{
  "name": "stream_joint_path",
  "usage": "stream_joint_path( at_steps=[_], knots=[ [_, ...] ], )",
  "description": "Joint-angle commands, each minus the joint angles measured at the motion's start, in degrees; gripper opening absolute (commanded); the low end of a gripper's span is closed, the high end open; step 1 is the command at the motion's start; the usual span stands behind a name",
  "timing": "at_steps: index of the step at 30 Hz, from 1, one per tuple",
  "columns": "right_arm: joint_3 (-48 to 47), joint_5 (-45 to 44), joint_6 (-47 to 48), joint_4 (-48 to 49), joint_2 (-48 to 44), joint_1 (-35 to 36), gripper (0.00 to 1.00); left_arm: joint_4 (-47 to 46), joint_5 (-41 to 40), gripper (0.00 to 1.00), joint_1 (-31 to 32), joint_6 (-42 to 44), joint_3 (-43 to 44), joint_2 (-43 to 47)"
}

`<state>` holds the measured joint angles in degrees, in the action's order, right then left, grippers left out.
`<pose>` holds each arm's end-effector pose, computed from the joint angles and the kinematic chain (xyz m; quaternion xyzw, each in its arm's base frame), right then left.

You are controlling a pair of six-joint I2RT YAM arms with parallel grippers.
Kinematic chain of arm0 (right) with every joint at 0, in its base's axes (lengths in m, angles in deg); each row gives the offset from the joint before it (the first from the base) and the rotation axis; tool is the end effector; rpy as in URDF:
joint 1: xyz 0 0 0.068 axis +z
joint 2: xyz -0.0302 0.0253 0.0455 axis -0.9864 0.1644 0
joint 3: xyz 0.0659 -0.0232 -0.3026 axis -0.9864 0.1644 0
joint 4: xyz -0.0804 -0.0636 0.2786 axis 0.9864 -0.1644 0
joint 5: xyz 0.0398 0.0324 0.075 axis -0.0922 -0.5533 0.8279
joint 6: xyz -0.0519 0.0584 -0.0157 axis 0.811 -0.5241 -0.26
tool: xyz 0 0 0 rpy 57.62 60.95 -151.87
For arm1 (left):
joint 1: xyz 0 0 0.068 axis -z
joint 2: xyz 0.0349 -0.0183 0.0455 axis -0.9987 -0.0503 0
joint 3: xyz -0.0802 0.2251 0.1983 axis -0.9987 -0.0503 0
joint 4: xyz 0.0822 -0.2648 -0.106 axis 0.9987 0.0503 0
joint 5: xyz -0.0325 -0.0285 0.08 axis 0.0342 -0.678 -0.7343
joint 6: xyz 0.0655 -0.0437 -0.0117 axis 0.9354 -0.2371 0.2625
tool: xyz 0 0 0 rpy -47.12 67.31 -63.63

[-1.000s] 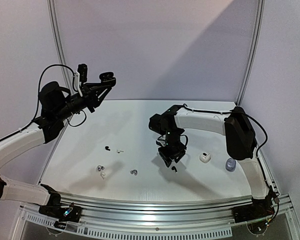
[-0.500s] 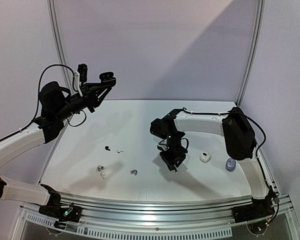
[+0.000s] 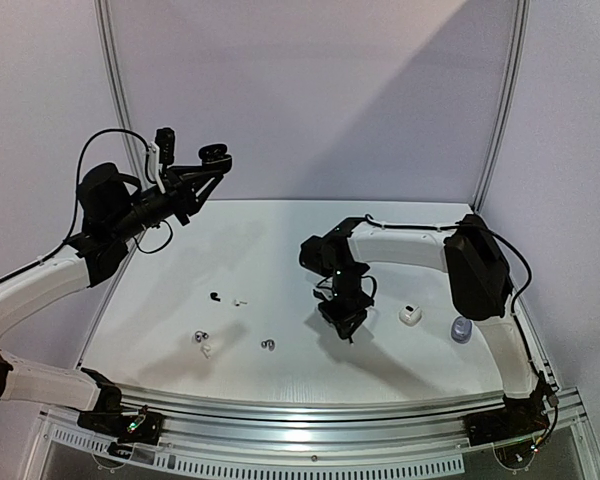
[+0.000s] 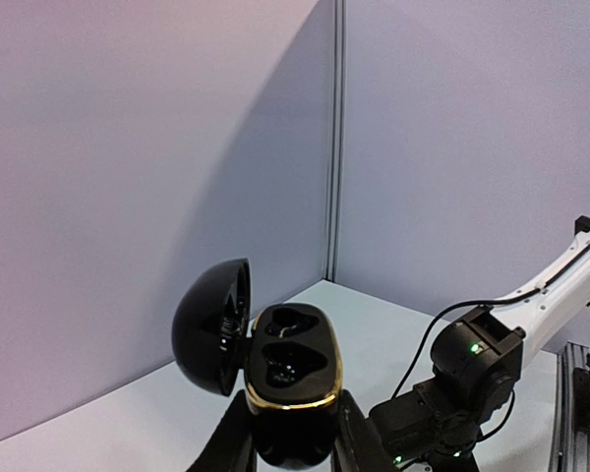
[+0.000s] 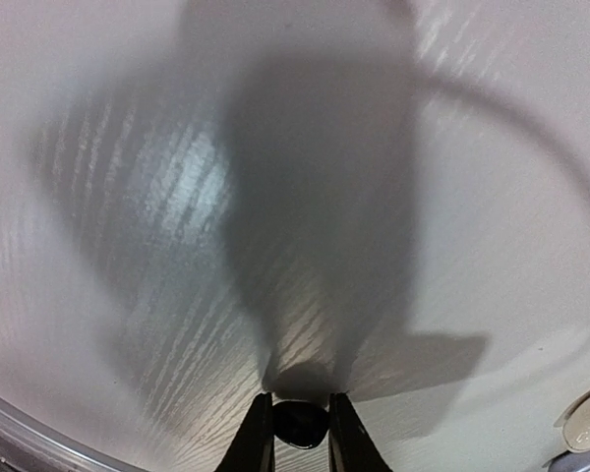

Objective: Insert the wireless bluetooth earbuds into the charging case

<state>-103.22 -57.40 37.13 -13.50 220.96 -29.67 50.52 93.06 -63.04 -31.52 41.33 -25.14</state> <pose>0.3057 0.3852 0.1305 0.2713 -0.9595 -0.0002 0.0757 0.2789 -0.1573 0.3833 0.2559 0.6071 -0.3446 0.6687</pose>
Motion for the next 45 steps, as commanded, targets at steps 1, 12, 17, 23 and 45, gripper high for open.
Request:
stream_joint_path(
  at_steps=[1,12,17,23,45],
  knots=[
    [-6.95,-5.57,0.21,-1.04,-2.11,-0.26,0.00,-0.91,-0.63,0.00,-0.44,0.72,-1.27,0.29],
    [-8.80,-17.50,4.44,35.60,-27.38,0.95,0.00,-6.74,1.82,0.00,1.66,5.84,-2.24,-0.45],
    [-3.44,-16.47,12.78,59.52,-33.78,4.98,0.00,-9.61,4.16,0.00,3.20,10.01,-1.98,-0.98],
    [-6.38,-6.05,20.05,71.82,-30.55,7.92,0.00,-10.67,4.65,0.00,4.26,11.14,-0.96,-1.87],
    [-9.79,0.02,32.26,64.41,-23.48,8.72,0.00,-11.58,6.06,0.00,4.49,8.27,-0.81,-2.05]
  ],
)
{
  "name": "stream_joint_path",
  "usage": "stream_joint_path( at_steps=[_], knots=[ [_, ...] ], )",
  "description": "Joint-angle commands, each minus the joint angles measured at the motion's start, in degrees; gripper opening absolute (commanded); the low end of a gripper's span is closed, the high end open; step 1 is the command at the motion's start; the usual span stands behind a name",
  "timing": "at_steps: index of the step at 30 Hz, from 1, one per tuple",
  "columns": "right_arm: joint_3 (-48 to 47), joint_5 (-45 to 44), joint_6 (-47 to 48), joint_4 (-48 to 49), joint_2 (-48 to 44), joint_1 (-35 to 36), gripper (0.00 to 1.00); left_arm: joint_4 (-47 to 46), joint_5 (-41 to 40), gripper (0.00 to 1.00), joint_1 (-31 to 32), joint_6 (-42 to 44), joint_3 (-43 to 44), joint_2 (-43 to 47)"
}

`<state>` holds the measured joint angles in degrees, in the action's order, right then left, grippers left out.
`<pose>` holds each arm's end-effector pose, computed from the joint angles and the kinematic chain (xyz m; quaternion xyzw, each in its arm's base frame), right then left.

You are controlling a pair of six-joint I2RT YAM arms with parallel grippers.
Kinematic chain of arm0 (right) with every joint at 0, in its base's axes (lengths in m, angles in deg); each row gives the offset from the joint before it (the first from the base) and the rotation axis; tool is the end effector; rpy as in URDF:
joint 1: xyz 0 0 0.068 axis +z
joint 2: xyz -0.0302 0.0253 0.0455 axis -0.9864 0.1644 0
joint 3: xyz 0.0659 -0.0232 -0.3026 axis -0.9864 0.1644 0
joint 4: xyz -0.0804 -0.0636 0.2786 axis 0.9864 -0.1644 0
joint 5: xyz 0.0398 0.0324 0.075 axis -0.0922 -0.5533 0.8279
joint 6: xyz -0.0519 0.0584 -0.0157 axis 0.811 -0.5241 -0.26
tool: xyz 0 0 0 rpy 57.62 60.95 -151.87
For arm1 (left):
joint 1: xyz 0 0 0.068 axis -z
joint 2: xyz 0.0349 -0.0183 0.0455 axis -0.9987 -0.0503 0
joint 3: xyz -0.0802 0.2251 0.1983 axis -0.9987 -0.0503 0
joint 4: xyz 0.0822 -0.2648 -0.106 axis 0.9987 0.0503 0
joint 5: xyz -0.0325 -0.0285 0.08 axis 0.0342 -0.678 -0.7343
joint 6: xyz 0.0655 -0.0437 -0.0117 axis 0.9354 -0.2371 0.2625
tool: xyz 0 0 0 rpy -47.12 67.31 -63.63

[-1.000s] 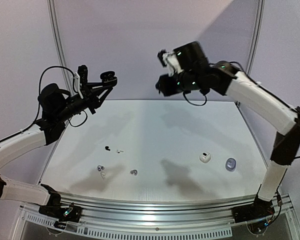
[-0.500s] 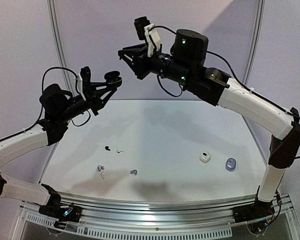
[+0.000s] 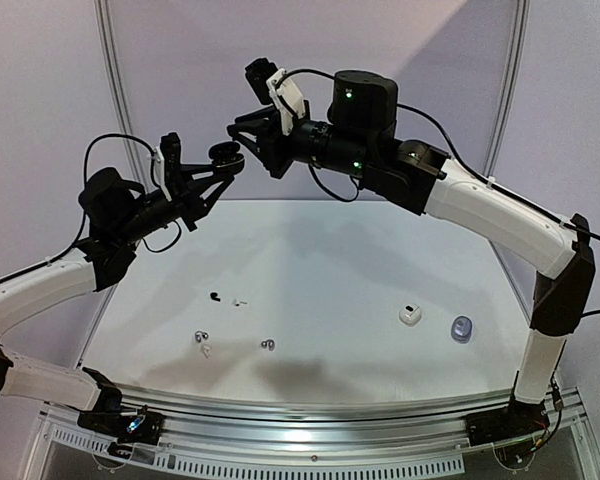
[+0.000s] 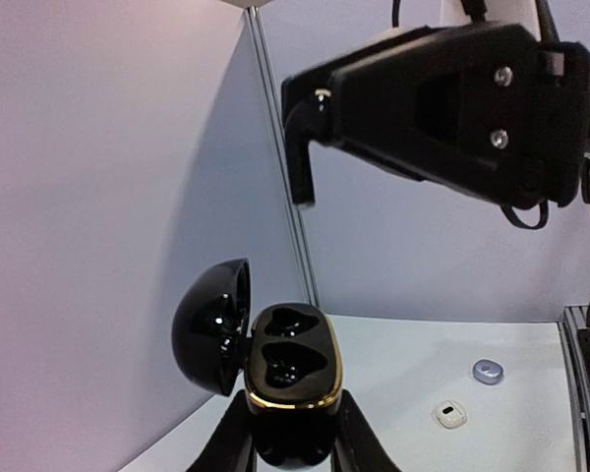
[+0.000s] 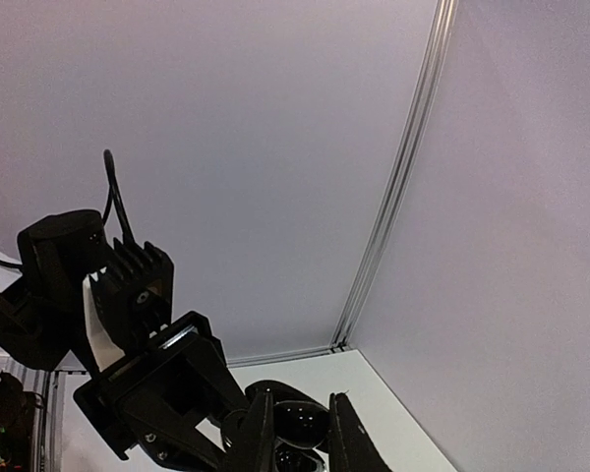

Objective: Insert the wireless bluetooth earbuds into the charging case

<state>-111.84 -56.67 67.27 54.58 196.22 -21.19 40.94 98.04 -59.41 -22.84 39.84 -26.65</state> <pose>0.2631 0.4575 0.5142 -0.4219 0.5334 0.3300 0.6547 0.2657 -0.1791 0.3859 0.3476 0.5177 -0.3364 0.7057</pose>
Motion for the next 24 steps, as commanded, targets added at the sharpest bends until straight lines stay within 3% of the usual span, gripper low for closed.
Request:
stream_joint_path(
  at_steps=[1,24],
  knots=[
    [-1.18,-0.56,2.34,-4.00,1.43,0.26,0.00,-2.02,1.19,0.00,0.86,-1.33,0.68,-0.62],
    [-1.79,-4.87,3.55,-4.65,2.70,0.25,0.00,-2.12,1.39,0.00,0.82,-2.60,0.16,-0.57]
  ],
)
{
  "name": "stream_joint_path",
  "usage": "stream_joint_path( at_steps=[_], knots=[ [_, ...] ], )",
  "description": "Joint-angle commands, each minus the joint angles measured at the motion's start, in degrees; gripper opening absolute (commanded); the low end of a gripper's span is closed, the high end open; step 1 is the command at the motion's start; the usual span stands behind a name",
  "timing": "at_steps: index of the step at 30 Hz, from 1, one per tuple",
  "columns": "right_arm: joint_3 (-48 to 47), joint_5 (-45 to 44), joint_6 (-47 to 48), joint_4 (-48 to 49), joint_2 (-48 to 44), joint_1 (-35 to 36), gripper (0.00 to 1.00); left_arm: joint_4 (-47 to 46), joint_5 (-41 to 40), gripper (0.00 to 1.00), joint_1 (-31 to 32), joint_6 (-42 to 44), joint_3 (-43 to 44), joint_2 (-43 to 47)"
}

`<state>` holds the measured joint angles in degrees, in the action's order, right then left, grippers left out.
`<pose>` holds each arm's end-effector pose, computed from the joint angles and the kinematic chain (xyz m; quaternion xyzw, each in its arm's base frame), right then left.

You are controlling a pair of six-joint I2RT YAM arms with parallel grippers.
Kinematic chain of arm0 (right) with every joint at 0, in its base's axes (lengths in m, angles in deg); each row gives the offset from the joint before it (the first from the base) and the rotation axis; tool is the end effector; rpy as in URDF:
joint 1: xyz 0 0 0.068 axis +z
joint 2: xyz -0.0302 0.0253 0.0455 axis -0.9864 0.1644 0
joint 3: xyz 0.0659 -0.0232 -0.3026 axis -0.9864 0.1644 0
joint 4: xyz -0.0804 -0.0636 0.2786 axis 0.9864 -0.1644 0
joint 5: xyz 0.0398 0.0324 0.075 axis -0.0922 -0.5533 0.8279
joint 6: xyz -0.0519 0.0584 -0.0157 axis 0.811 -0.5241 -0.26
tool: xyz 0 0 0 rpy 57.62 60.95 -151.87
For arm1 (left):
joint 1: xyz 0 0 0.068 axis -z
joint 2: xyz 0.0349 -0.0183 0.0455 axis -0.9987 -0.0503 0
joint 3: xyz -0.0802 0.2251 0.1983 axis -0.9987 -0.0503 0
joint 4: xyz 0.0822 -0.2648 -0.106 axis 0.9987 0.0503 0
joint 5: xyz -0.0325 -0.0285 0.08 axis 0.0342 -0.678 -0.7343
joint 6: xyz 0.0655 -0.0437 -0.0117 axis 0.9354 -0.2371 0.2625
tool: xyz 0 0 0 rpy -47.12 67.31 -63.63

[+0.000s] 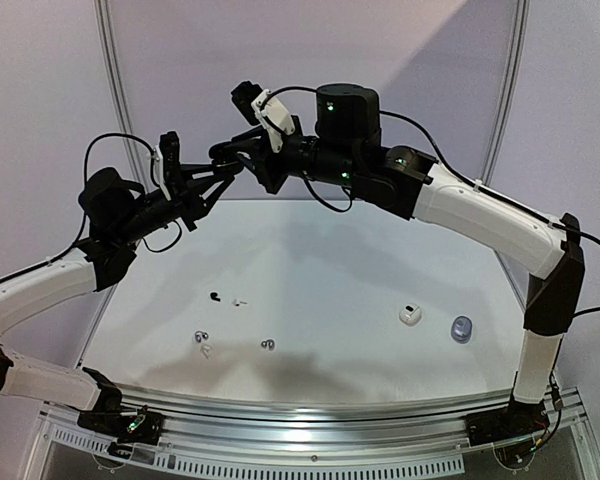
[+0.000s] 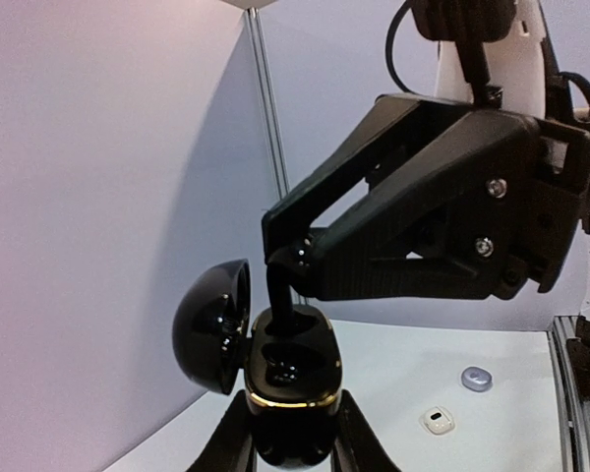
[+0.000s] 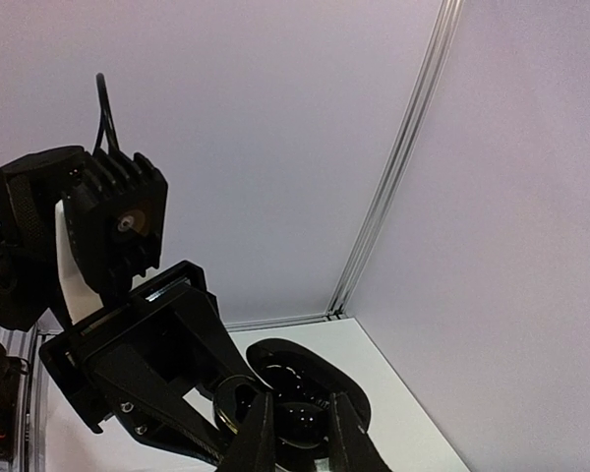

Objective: Insert the wireless bluetooth earbuds into the charging case

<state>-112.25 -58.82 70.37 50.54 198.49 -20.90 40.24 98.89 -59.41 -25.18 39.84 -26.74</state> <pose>0.2706 0.4705 0.4868 -0.4480 0.5595 0.2895 0.6344 0.2648 -0.1797 0.3869 0.3421 0.5180 -0.3542 0.6994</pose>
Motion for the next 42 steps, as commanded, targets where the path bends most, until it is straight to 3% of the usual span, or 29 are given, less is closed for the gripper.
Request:
stream_joint_path(
  at_steps=[1,42],
  knots=[
    [-1.44,-2.78,0.47,-0.36,0.21,0.00,0.00,-1.33,0.53,0.00,0.75,-0.22,0.15,-0.55],
    [-3.18,-5.41,4.41,-7.30,3.30,0.09,0.00,-3.43,0.41,0.00,0.51,-0.77,0.07,-0.22]
  ],
)
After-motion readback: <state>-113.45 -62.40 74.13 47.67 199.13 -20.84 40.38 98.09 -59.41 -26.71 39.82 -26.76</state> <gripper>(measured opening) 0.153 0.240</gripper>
